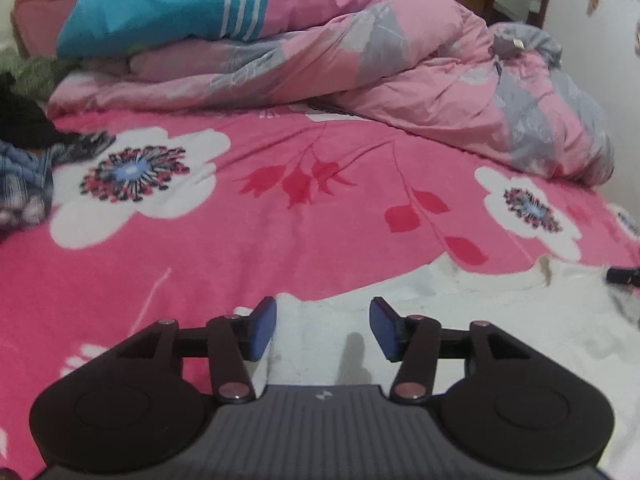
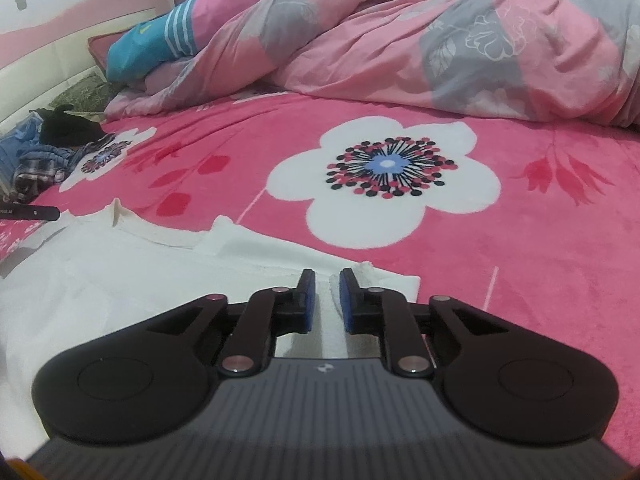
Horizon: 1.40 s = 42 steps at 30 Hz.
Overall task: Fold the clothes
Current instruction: 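Pinch the sweatshirt hem with the right gripper while the left gripper pinches it too, then lift the pinched hem with both grippers and fold it over the sweatshirt body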
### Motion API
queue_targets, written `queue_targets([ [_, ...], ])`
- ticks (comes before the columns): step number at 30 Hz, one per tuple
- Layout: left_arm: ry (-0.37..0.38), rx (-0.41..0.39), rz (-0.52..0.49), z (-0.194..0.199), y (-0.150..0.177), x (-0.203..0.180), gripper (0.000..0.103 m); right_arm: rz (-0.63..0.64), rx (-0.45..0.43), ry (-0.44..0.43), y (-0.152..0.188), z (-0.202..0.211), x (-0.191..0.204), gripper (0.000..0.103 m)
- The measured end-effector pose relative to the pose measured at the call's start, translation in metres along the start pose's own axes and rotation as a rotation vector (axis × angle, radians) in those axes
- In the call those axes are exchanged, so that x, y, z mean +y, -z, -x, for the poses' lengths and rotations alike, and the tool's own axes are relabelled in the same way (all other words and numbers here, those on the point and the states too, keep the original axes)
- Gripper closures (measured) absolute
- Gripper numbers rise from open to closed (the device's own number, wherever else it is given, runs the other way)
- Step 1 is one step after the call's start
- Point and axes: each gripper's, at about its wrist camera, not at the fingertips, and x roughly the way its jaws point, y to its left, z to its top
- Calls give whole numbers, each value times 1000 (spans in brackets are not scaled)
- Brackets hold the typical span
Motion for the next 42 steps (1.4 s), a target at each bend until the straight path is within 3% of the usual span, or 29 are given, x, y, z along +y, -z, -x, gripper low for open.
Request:
queue_targets([
  [6, -3, 21, 3, -15, 1, 4, 53, -14, 4, 1, 0, -2, -1, 85],
  [9, 2, 34, 22, -22, 2, 9, 59, -22, 10, -1, 1, -4, -3, 85],
  [10, 0, 34, 21, -23, 2, 9, 69, -25, 11, -2, 2, -5, -3, 85],
  [11, -2, 34, 20, -23, 2, 9, 88, -28, 12, -3, 3, -5, -3, 85],
  [12, 0, 34, 22, -23, 2, 10, 92, -28, 13, 0, 3, -6, -3, 94],
  [13, 5, 32, 32, -22, 2, 10, 93, -24, 12, 10, 4, -5, -2, 103],
  [20, 2, -75, 82, 6, -12, 12, 94, -23, -133, 56, -6, 34, 2, 103],
  [23, 8, -78, 65, 4, -17, 10, 94, -41, -162, 69, -16, 44, -8, 103],
  [29, -3, -27, 70, -12, -7, 12, 94, -109, -99, 18, -4, 33, -24, 100],
  [31, -4, -14, 79, -15, -4, 15, 94, -79, -70, 21, 0, 28, -22, 86],
  [34, -9, -12, 73, -17, -2, 14, 94, -12, -35, 32, 2, 20, -16, 76],
  [42, -28, -19, 49, -20, 1, 10, 94, 136, 51, 19, 1, -3, -3, 75],
])
